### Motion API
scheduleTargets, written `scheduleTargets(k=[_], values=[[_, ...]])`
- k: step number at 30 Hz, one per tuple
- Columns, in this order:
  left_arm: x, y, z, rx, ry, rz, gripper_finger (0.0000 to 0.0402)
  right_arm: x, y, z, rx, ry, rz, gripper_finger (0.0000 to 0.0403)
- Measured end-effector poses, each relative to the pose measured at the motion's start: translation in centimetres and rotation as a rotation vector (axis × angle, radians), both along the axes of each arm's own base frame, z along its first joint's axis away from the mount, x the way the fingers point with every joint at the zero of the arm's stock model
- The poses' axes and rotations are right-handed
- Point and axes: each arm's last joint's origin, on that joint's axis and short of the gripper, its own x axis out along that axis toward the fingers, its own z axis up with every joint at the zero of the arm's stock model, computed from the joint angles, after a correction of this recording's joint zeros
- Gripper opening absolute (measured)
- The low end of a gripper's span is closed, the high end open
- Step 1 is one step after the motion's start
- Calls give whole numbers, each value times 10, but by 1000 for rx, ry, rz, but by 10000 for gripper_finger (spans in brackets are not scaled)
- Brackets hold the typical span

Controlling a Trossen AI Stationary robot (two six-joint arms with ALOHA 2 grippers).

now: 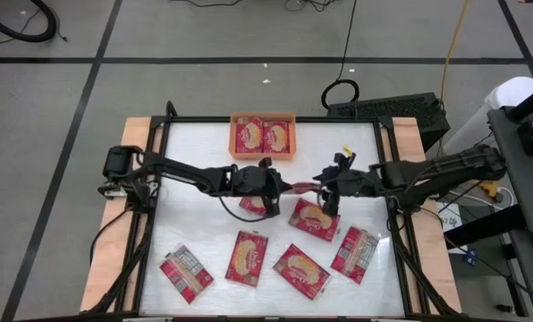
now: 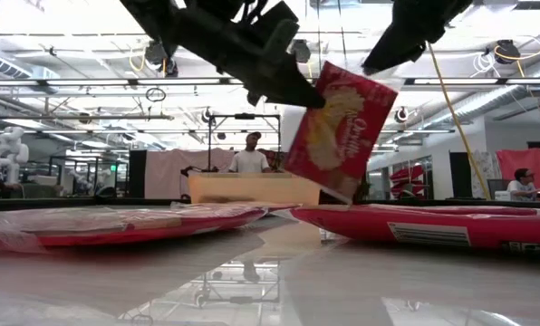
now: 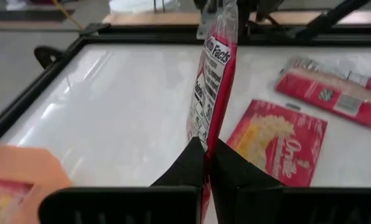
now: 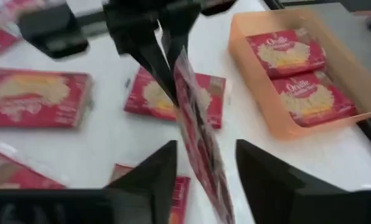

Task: Sort popcorn bags into baskets
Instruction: Put the red popcorn bag into the orange bin

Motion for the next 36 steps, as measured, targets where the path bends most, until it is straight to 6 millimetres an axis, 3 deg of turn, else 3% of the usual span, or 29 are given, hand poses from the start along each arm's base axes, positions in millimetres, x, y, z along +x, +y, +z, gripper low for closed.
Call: scheduleTargets(k=[7, 13, 18, 23, 27, 31, 36], values=[[-6, -4, -6, -6, 96, -6, 10, 37, 5, -4, -149, 71, 15, 240], [-6, -9, -7, -6, 102, -18, 14, 60, 8, -23, -187, 174, 115, 248], [-6, -9, -7, 1, 106, -22, 17, 69, 6, -36, -175, 220, 127, 199], [-6, -9, -7, -10, 104, -13, 15, 70, 5, -38, -171, 227, 127, 98], [-6, -8, -6, -11, 88, 18, 62, 68, 5, -37, -169, 236, 131, 18], [-7, -11, -3, 3, 80, 66, 135, 62, 5, -32, -153, 238, 113, 19], [-19, -9, 15, -48, 65, 172, 207, 46, 4, -17, -129, 216, 86, 15]])
